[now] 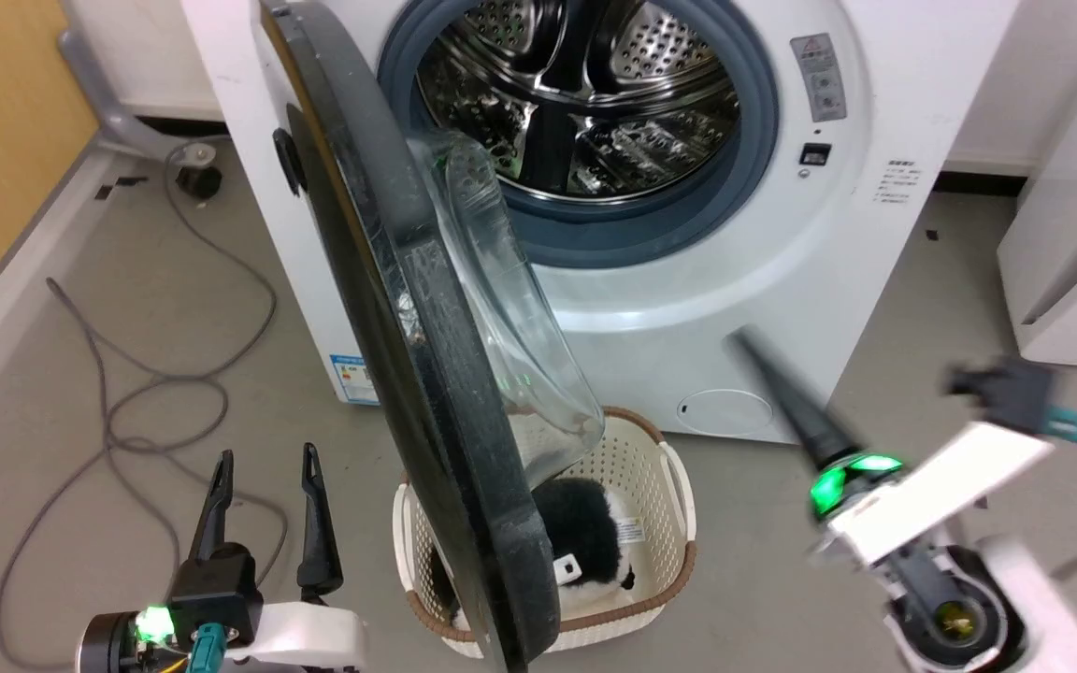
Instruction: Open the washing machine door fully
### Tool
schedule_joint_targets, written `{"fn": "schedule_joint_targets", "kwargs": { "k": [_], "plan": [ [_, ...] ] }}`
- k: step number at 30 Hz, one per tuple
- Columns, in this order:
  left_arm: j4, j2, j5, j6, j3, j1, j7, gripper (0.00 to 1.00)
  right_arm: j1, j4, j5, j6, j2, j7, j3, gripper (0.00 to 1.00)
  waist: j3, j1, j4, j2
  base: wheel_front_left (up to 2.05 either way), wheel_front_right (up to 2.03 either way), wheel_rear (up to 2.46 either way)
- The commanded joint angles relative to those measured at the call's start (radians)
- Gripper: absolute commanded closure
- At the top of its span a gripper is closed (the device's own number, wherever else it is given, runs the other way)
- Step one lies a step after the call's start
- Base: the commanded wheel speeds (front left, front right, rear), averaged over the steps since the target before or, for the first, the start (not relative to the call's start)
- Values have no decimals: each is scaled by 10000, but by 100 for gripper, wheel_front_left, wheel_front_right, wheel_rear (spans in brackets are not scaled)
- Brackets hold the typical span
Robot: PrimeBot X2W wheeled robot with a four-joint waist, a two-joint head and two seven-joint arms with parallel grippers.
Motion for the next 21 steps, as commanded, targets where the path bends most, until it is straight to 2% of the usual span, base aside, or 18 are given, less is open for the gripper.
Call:
{"fn": "schedule_joint_targets", "kwargs": {
  "k": [1,5,7,9,11,16,21],
  "plan": [
    [17,13,38,-56,44,159,-55,0,86,4,-540,65,-153,-712,-135,100,-63,0,-48,0,0,0,0],
    [40,13,33,-79,93,233,-55,0,1,286,-2305,65,-685,-2925,-201,100,-190,0,-157,0,0,0,0],
    [39,13,37,-93,124,266,-55,0,-38,445,-3396,65,-934,-3449,-413,100,-238,0,-214,0,0,0,0],
    [13,13,44,-90,161,299,-55,0,0,498,-4504,65,-953,-3581,-914,100,-267,0,-281,0,0,0,0],
    [-25,13,44,-83,205,336,-55,0,138,168,-5668,65,-594,-3595,-1859,100,-273,0,-357,0,0,0,0],
    [-77,13,48,-87,259,384,-55,0,933,-742,-9312,65,-146,-3601,-3145,100,-268,0,-516,0,0,0,0],
    [-90,13,49,-87,267,381,-55,0,1778,-922,-11042,65,468,-3602,-3603,100,-248,0,-644,0,0,0,0]
  ]
}}
